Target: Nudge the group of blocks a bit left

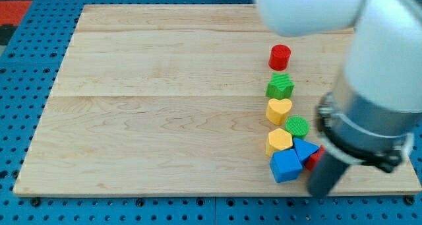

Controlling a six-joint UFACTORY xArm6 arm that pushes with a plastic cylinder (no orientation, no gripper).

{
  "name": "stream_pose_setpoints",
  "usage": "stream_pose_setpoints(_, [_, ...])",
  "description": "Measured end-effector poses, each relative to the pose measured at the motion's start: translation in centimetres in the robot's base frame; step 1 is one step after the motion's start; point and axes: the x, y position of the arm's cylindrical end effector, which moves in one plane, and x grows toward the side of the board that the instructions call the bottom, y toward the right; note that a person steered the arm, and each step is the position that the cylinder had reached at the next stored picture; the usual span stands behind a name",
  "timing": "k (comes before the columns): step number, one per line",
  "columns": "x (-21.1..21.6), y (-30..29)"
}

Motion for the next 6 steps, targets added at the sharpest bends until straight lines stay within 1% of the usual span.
stream_pose_setpoints(1, [-0.1,7.5])
stream_pose_setpoints(2, [-0.1,13.7])
stream_pose_setpoints(3, [-0.3,11.0])
stream_pose_setpoints(4, [-1.3,2.3])
stream_pose_setpoints(5, [-3.2,-4.5])
stream_pose_setpoints(6, [-5.1,-9.7])
